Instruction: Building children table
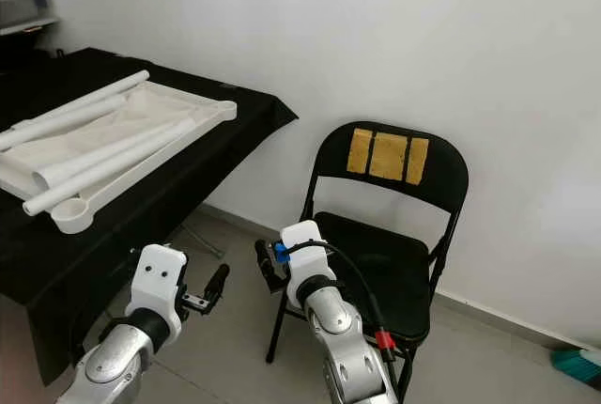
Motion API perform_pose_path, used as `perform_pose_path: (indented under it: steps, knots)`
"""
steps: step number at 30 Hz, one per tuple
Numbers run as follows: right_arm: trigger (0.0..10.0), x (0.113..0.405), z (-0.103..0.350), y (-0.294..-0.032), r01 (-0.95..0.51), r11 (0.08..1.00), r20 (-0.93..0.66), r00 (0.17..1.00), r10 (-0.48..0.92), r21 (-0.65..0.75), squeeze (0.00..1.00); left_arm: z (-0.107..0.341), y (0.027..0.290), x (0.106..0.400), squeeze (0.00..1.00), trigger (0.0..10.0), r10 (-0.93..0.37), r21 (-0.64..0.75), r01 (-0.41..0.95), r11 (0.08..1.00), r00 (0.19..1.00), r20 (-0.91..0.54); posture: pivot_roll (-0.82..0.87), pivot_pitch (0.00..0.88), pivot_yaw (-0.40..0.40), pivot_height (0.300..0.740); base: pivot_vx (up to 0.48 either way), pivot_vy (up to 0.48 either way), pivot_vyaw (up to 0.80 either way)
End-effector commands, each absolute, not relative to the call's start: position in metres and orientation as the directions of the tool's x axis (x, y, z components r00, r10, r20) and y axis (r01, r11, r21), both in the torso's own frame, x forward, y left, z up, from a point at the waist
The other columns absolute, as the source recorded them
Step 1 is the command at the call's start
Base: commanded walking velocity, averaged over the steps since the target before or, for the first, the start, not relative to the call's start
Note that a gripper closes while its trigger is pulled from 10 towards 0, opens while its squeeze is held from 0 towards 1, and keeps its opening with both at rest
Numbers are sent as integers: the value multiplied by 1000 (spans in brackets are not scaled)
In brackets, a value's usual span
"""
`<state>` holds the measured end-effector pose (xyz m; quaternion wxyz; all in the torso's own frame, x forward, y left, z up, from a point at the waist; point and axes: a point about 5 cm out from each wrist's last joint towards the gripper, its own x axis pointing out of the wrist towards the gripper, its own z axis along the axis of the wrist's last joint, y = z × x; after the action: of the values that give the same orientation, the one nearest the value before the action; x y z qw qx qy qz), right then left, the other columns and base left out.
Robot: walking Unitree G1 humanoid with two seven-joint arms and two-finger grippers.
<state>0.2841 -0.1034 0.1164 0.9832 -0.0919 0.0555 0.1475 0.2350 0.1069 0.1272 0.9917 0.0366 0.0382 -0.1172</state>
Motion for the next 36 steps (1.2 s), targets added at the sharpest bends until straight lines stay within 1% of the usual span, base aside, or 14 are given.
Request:
perform_pose_path:
  steps: [1,20,36]
  knots:
    - [10000,285,103,-97,-217,967,-177,965,192,-131,0,111,118,262,0,10000,2,72,7,997,992,-127,-20,0,-10,740,0,0,0]
    - [10000,285,107,-93,-228,964,-153,966,207,-137,0,114,119,263,0,10000,-20,71,28,997,993,-118,-13,0,-4,740,0,0,0]
    - [10000,287,107,-97,-205,967,-153,971,182,-153,0,114,118,264,0,10000,-28,71,36,997,993,-117,-16,0,-5,740,0,0,0]
